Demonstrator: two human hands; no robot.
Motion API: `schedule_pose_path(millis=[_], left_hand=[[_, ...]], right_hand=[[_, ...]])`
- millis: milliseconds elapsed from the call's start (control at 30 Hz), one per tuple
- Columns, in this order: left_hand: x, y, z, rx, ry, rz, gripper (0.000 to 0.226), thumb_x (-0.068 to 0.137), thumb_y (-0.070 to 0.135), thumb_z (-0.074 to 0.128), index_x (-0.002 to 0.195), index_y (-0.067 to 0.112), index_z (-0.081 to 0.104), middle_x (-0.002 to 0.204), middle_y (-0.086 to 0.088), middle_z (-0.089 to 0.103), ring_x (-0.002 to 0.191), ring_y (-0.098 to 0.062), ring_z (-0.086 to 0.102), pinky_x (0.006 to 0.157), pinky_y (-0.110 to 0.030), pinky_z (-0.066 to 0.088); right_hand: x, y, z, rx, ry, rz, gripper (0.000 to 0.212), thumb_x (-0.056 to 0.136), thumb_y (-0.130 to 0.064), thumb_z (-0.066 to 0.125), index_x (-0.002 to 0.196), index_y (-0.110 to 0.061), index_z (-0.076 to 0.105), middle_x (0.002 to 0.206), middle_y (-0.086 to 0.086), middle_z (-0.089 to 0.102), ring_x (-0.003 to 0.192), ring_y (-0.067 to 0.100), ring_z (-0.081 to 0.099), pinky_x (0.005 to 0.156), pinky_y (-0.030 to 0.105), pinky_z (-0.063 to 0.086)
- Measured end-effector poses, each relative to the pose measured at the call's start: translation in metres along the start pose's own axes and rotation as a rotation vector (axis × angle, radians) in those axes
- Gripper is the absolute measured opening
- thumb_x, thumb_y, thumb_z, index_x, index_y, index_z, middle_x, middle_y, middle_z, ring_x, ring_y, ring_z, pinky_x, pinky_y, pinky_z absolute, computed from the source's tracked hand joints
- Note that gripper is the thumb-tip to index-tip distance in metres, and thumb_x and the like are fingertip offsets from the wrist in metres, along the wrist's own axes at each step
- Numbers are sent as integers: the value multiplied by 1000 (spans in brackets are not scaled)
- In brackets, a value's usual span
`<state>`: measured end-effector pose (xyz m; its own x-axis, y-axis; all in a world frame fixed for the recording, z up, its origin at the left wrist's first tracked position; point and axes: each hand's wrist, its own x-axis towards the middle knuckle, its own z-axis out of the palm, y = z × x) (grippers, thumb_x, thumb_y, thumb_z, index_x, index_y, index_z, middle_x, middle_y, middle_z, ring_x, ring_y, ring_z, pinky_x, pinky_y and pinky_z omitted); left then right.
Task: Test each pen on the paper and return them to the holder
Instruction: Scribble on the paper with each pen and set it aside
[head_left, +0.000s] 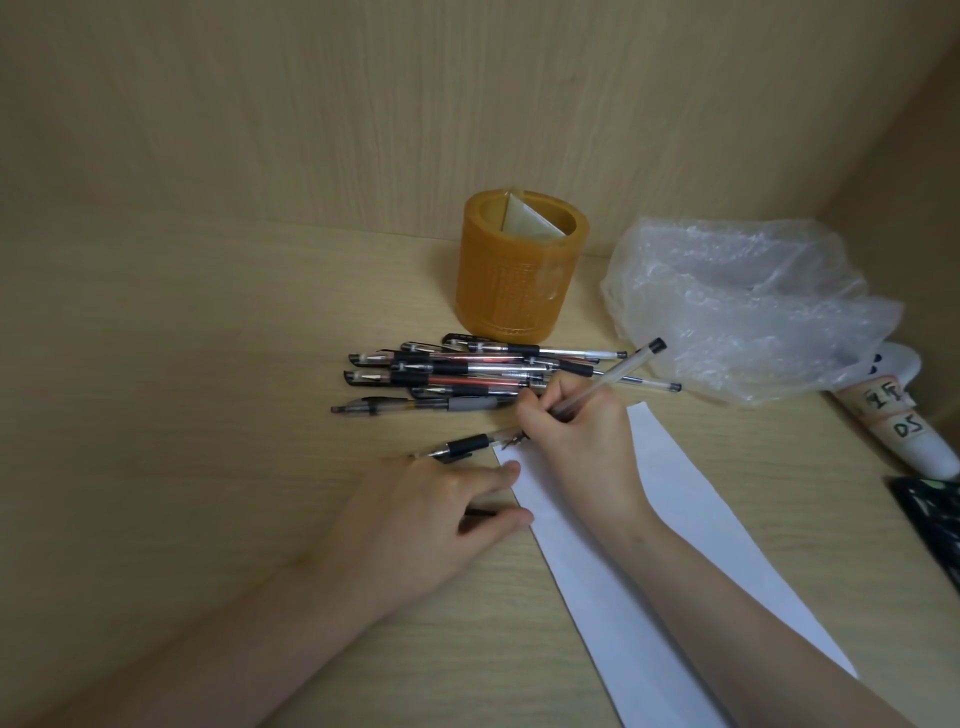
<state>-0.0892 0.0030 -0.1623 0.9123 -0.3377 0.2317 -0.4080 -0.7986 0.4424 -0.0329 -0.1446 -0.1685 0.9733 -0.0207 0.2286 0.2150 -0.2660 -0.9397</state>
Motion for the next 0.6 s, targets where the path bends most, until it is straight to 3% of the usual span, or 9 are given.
schedule_pose_path(millis=[200, 333, 600], left_hand=[[1, -4, 5, 24, 53, 15, 48, 77, 68, 38, 102, 40, 68, 54, 13, 65, 48, -1, 57, 45, -20, 47], [1, -5, 5, -21, 31, -11, 56, 75, 71, 30, 109, 42, 63, 63, 11, 69, 55, -4, 60, 56, -26, 52], [1, -5, 6, -10, 54, 6, 54, 76, 70, 30, 109, 42, 64, 63, 13, 68, 54, -2, 59, 52, -22, 49]], right_hand=[[0, -1, 0, -1, 31, 2, 41, 83, 1, 60, 52, -11, 37, 47, -4, 33, 46, 4, 29, 46, 15, 25], [0, -2, 0, -4, 9, 0, 38, 82, 2, 61, 52, -8, 39, 49, 2, 35, 48, 5, 31, 49, 14, 28], [0, -1, -2, -3, 7, -4, 39, 82, 1, 61, 52, -10, 38, 49, 0, 35, 48, 5, 31, 49, 15, 29]])
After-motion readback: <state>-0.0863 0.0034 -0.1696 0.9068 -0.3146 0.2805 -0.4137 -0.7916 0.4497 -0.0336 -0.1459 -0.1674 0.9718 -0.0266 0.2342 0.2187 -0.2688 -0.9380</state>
